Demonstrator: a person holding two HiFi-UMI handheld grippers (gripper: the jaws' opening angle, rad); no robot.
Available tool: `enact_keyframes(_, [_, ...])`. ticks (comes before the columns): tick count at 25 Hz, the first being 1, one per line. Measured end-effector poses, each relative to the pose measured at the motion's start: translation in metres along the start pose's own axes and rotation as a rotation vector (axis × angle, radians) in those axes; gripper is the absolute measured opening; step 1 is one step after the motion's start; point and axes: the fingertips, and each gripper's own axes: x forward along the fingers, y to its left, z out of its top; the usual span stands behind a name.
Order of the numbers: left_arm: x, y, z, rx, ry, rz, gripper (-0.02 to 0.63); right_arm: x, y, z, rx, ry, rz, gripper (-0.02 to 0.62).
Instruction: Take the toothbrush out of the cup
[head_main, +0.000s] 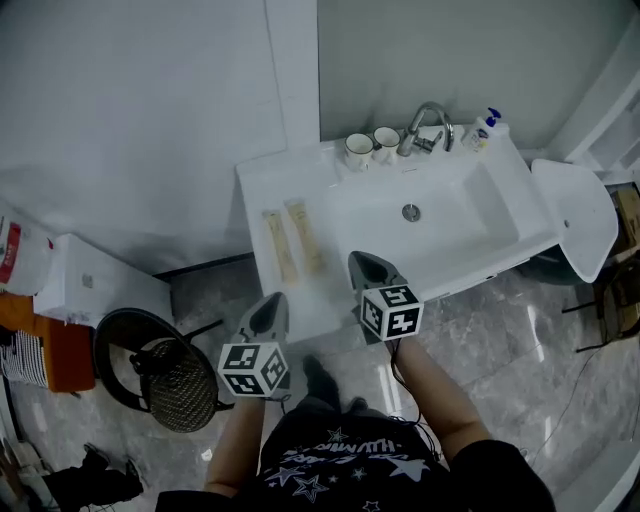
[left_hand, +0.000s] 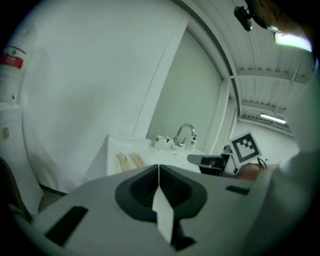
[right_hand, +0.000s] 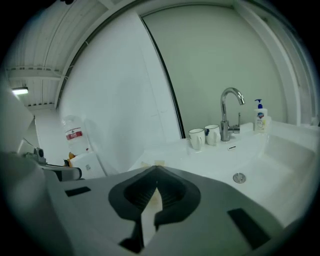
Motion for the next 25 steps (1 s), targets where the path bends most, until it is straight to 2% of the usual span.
enact_keyframes(17, [-0.08, -0.146, -0.035, 0.073, -0.056, -0.033, 0.02, -0.179, -0.006, -0.023, -0.043, -0.088, 0.027, 0.014])
enact_keyframes(25, [-0.109, -0.168, -0.051, 0.093, -0.068, -0.021, 0.019, -0.214, 0.006, -0.038, -0.067, -0.109, 0.044, 0.014])
